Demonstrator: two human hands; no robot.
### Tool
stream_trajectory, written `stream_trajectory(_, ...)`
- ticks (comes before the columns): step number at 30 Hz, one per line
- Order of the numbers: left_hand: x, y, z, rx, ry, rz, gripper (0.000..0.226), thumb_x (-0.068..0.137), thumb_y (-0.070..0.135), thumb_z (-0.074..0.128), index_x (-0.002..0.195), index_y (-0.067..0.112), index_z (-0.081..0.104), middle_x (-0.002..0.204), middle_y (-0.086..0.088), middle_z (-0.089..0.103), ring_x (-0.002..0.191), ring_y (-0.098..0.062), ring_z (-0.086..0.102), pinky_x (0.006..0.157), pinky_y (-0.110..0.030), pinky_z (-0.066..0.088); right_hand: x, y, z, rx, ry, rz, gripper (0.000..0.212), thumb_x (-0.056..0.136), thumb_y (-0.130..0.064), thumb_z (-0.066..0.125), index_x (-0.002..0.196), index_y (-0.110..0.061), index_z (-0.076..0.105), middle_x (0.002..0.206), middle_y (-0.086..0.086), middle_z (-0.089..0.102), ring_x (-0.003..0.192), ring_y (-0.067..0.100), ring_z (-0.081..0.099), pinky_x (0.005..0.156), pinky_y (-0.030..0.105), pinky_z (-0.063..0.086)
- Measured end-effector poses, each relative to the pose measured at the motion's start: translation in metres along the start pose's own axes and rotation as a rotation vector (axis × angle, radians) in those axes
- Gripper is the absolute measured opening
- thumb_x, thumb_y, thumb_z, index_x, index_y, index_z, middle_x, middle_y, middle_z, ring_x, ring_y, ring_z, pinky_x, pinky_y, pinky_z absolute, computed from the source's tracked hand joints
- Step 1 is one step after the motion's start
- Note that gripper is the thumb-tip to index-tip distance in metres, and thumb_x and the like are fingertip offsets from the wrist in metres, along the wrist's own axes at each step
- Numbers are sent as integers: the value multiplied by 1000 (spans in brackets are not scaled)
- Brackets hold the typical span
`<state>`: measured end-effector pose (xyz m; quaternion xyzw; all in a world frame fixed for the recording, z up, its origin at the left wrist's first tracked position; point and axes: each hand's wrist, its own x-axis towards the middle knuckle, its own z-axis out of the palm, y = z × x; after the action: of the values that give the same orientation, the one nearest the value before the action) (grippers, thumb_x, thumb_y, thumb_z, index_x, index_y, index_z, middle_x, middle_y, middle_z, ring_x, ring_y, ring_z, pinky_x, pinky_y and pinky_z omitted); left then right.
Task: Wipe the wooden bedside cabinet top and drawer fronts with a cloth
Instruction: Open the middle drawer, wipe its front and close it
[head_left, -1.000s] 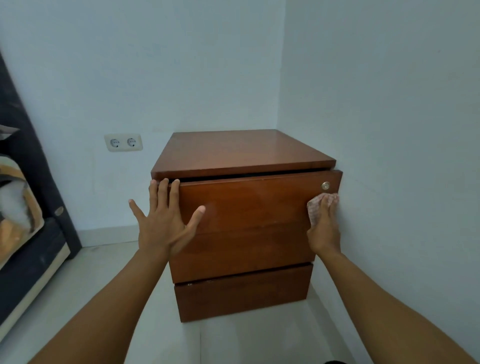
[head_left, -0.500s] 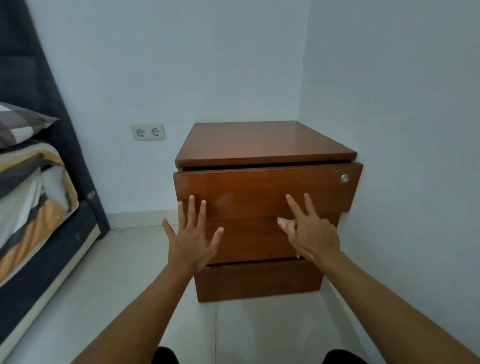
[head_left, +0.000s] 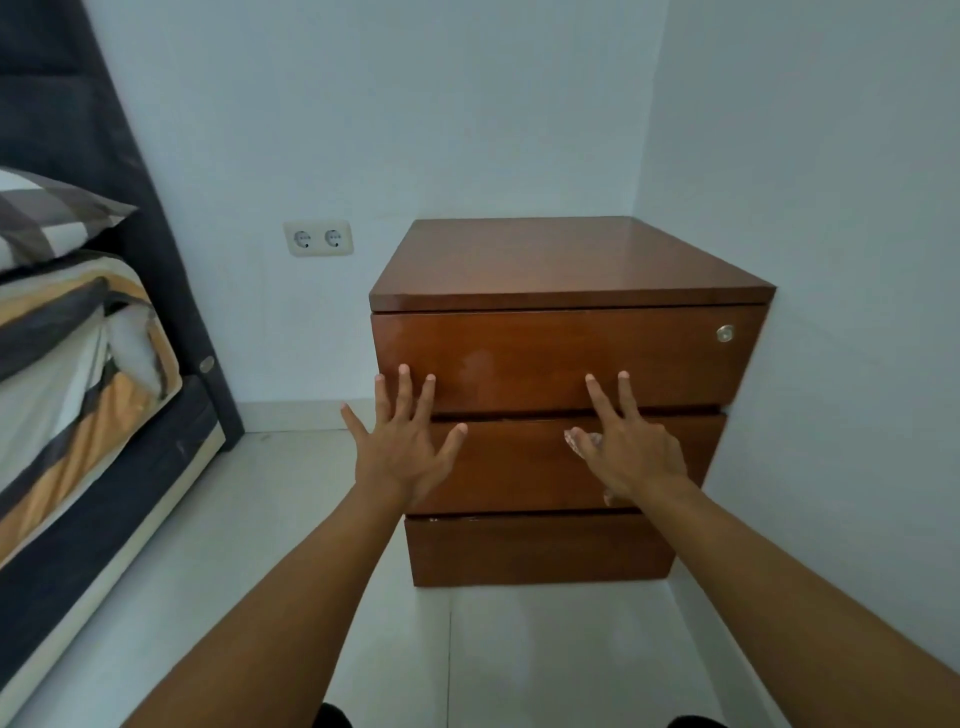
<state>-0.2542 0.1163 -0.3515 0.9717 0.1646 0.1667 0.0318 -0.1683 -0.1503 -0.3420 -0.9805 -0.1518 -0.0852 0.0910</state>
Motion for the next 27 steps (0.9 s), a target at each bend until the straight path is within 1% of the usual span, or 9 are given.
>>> stream_trajectory(3,1,-2,9,-30,30,16,88,88,83,13,160,37,-6,167,2,-22,153,-28,-21,113,-70,-10,0,3,7,1,3,-23,78,99,-71,28,159,-43,-13,170,2,-19,110,39,66,78,42,51)
stream_trajectory(5,1,-6,13,-38,62,44,87,88,82,14,160,37,-5,167,2,-22,154,-28,-19,113,-69,-10,0,3,11,-4,24,-29,79,98,-72,28,159,-41,-12,171,3,-17,106,37,68,77,42,53)
stream_trajectory(8,-14,-14,23,-80,91,52,84,89,78,13,160,36,4,170,0,-7,156,-28,-9,117,-67,-3,-9,1,23,-25,69,-42,79,99,-70,31,162,-36,-3,172,5,0,102,34,70,75,38,53)
stream_trajectory(10,-28,-21,33,-77,30,6,83,90,77,12,160,33,8,170,-4,2,156,-30,-3,118,-68,3,-16,1,35,-53,51,-68,78,100,-67,34,162,-34,2,172,4,6,102,34,70,74,37,52)
stream_trajectory(13,-37,-31,49,-42,-117,-50,84,91,78,11,161,31,5,170,-4,0,156,-32,-5,119,-68,3,-18,2,47,-51,-18,-63,79,98,-70,35,162,-34,3,172,1,3,105,36,69,79,41,56)
stream_trajectory(15,-33,-33,53,-54,-148,-56,86,89,79,10,161,32,3,170,-4,-2,156,-32,-5,118,-68,3,-14,1,50,-60,-35,-58,79,98,-70,35,162,-34,3,172,1,1,106,38,69,80,43,56)
stream_trajectory(20,-15,-29,51,-93,-55,-83,83,91,78,15,159,32,8,169,-4,8,155,-36,3,116,-69,7,-3,-3,50,-93,-50,-67,79,99,-68,36,162,-32,5,172,4,1,104,36,70,79,42,55)
stream_trajectory(23,-7,-26,52,-94,-75,-86,83,90,79,16,159,35,1,170,0,6,155,-38,5,116,-70,5,4,-5,51,-97,-47,-47,77,100,-66,37,162,-32,6,171,6,3,109,38,68,85,44,55)
stream_trajectory(27,-1,-28,49,-56,-87,-71,86,88,82,16,158,35,5,167,-1,15,152,-36,19,114,-74,9,7,-8,51,-129,-62,-41,77,101,-64,37,162,-30,7,170,9,3,107,39,68,81,42,56)
